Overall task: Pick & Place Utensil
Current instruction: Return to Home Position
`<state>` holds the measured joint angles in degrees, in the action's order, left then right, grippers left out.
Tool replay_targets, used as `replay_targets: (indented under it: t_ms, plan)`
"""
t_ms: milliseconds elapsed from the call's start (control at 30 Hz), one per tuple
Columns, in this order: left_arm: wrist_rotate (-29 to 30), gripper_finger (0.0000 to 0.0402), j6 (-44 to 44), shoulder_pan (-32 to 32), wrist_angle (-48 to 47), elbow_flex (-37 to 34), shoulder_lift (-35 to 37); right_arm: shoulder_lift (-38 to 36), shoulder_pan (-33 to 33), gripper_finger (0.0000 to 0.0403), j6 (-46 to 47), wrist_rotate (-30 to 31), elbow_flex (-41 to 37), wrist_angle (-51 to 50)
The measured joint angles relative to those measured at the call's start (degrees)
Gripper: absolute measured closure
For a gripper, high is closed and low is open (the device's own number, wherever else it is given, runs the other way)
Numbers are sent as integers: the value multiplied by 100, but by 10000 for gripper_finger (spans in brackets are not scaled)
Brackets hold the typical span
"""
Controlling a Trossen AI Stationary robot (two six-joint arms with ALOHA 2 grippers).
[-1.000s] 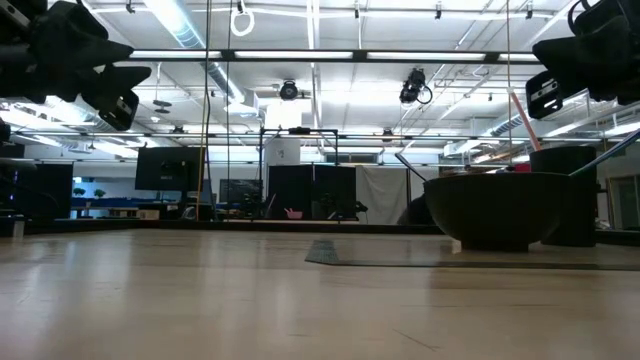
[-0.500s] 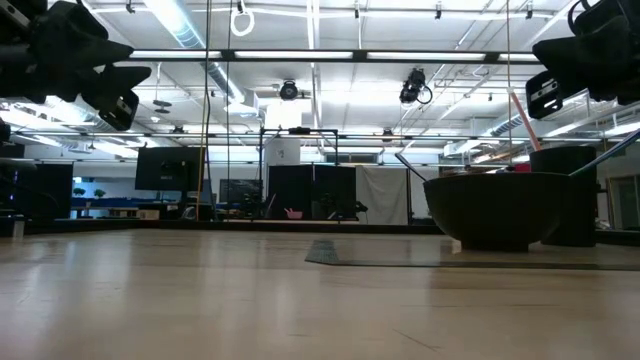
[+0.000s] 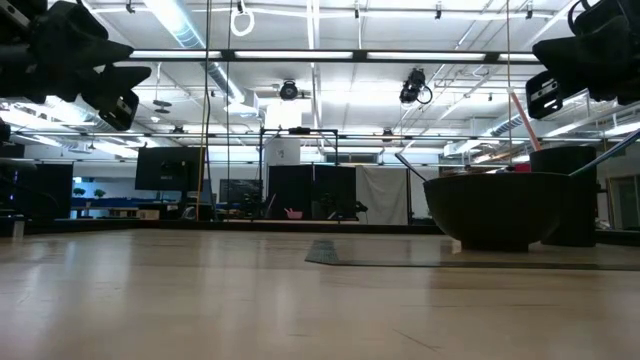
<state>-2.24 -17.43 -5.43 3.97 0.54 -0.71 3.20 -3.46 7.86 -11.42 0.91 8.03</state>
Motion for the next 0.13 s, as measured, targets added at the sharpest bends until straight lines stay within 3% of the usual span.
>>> replay_targets:
  t_ms: [133]
  plan:
    - [0,264,0,0,-1,0,0,0,-2,386,-1,-1,0,0]
